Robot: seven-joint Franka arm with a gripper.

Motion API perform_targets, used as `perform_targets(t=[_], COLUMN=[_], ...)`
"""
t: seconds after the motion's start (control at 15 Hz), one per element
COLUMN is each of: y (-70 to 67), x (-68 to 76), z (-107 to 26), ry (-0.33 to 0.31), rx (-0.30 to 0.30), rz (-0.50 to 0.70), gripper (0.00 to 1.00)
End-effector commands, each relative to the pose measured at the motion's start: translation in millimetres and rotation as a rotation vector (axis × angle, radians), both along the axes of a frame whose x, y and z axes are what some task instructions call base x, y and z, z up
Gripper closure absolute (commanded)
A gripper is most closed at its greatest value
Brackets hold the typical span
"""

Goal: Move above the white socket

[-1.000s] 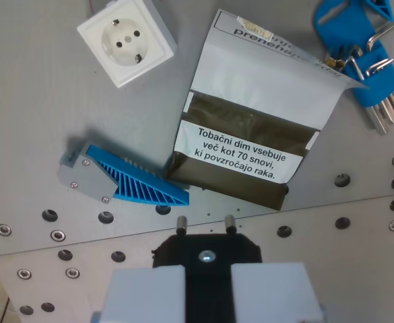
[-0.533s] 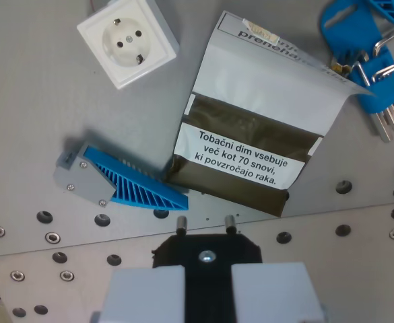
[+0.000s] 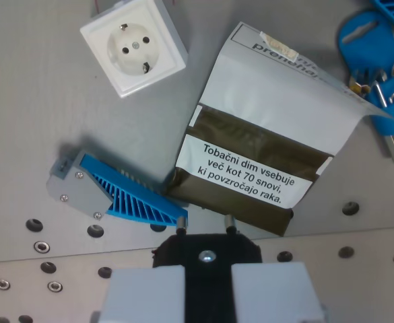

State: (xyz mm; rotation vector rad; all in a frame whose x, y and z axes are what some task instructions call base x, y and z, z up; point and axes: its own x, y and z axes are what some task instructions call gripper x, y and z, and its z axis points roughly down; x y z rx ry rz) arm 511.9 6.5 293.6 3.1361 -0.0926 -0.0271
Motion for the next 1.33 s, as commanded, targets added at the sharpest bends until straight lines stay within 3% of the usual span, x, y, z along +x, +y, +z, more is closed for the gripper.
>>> perform_targets(t=[0.07, 1.33], y=[3.6, 30.3], x=[-2.2, 13.2], z=[-15.8, -108.7], ry=[-0.09, -0.089], rx=[0.025, 0.041], rz=[0.124, 0.341], gripper=[1.0, 1.0])
